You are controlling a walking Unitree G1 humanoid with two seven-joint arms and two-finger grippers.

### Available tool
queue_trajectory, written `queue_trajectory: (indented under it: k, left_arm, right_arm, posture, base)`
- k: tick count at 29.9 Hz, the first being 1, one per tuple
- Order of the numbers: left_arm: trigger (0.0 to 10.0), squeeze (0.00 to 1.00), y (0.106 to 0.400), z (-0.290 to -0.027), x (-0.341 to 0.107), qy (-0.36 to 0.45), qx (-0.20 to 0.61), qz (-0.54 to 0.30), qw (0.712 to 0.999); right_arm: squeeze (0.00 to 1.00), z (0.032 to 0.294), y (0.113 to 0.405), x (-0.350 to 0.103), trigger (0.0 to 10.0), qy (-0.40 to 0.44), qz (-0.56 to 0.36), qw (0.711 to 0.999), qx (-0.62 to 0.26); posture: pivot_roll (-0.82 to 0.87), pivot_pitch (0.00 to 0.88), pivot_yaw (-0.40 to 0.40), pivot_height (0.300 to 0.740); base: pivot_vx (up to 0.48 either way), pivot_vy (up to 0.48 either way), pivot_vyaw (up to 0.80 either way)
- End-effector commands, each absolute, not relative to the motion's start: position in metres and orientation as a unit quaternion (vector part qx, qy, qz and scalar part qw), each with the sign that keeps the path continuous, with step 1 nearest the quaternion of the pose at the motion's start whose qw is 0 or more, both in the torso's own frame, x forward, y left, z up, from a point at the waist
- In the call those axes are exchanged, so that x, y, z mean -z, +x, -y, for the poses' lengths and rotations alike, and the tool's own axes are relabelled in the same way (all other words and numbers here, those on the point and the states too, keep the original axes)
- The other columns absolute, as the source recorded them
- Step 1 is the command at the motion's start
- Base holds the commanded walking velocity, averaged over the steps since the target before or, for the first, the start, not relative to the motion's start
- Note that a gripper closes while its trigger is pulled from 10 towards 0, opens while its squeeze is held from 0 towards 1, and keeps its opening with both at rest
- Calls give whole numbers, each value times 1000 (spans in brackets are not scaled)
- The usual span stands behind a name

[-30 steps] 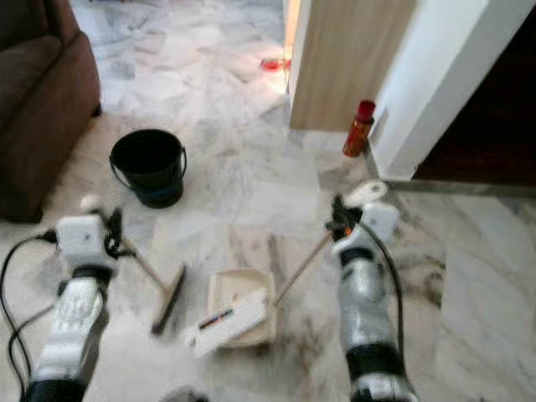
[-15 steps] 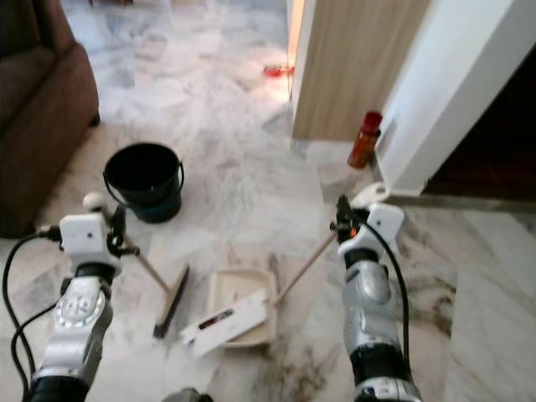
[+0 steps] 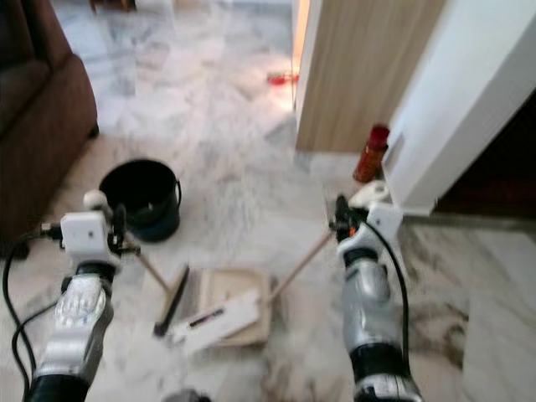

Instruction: Sweep floor

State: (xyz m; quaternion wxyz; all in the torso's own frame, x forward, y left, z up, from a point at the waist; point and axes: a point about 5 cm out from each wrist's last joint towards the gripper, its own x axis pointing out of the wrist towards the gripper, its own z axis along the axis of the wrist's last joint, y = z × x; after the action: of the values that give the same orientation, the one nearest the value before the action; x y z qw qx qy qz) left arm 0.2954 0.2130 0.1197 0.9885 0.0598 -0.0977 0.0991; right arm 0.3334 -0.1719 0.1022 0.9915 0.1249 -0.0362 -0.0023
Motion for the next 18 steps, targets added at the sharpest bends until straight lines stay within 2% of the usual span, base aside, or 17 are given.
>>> queue_trajectory:
  k: [1,12,18]
  left_arm:
    - [10000,0,297,-210,-129,65,-95,119,986]
    - [10000,0,297,-208,-129,53,-88,119,988]
    - [10000,0,298,-207,-129,51,-86,120,988]
  right_arm:
    - [0,176,333,-108,10000,143,54,988,8]
    - [0,176,333,-107,10000,142,55,988,11]
    - [0,175,334,-107,10000,144,55,988,8]
  posture:
    - [47,156,-19,740]
    - [50,149,-16,740]
    - [51,140,-15,740]
  base:
    - [0,0,0]
    - [0,0,0]
    - [0,346,0]
